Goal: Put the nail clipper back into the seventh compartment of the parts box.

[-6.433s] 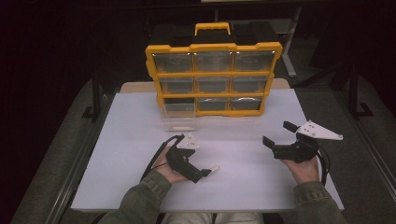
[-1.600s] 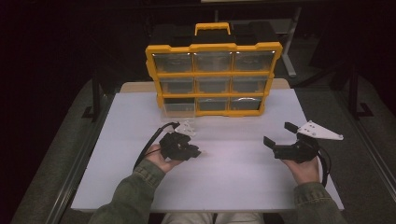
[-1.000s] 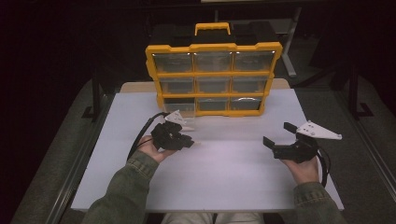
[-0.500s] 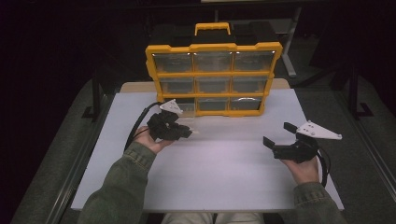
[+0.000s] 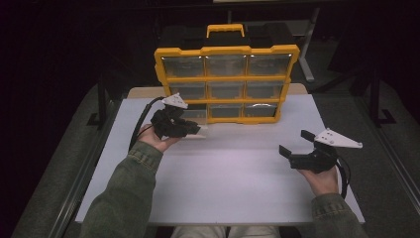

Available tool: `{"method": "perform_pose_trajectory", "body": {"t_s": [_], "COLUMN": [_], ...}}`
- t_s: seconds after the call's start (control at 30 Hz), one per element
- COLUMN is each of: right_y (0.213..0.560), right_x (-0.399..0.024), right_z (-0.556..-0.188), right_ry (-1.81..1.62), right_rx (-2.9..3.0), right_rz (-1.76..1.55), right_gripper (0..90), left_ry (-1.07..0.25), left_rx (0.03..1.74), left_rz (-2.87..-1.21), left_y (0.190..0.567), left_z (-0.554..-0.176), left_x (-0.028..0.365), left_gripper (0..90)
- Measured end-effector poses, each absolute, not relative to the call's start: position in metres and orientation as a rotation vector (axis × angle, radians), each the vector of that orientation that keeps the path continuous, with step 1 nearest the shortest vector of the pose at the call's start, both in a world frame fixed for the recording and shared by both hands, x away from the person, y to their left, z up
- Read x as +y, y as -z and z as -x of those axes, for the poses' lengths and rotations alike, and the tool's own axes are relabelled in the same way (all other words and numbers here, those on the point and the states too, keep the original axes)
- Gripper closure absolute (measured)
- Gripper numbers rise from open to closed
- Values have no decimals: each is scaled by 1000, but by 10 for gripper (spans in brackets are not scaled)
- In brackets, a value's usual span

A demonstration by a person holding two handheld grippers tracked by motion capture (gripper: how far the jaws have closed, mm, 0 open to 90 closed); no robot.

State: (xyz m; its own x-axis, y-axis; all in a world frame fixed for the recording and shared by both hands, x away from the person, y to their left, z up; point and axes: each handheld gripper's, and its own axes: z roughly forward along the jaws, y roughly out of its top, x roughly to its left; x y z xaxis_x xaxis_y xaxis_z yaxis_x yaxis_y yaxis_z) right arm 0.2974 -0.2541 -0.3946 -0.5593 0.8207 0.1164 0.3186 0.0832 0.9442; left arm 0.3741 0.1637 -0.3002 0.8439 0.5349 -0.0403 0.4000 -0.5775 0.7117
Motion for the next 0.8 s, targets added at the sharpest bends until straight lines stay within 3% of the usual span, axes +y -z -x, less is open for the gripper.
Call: {"method": "perform_pose_trajectory", "body": {"t_s": [0.8], "right_y": [395], "right_x": [-255], "right_z": [-297], "right_ry": [-1484], "right_rx": [1924], "right_rz": [-1125], "right_gripper": [0], "left_ry": [-289], "left_rx": [726], "left_rz": [-2240], "left_y": [290], "left_z": [-404], "left_x": [163], "left_gripper": [775]}}
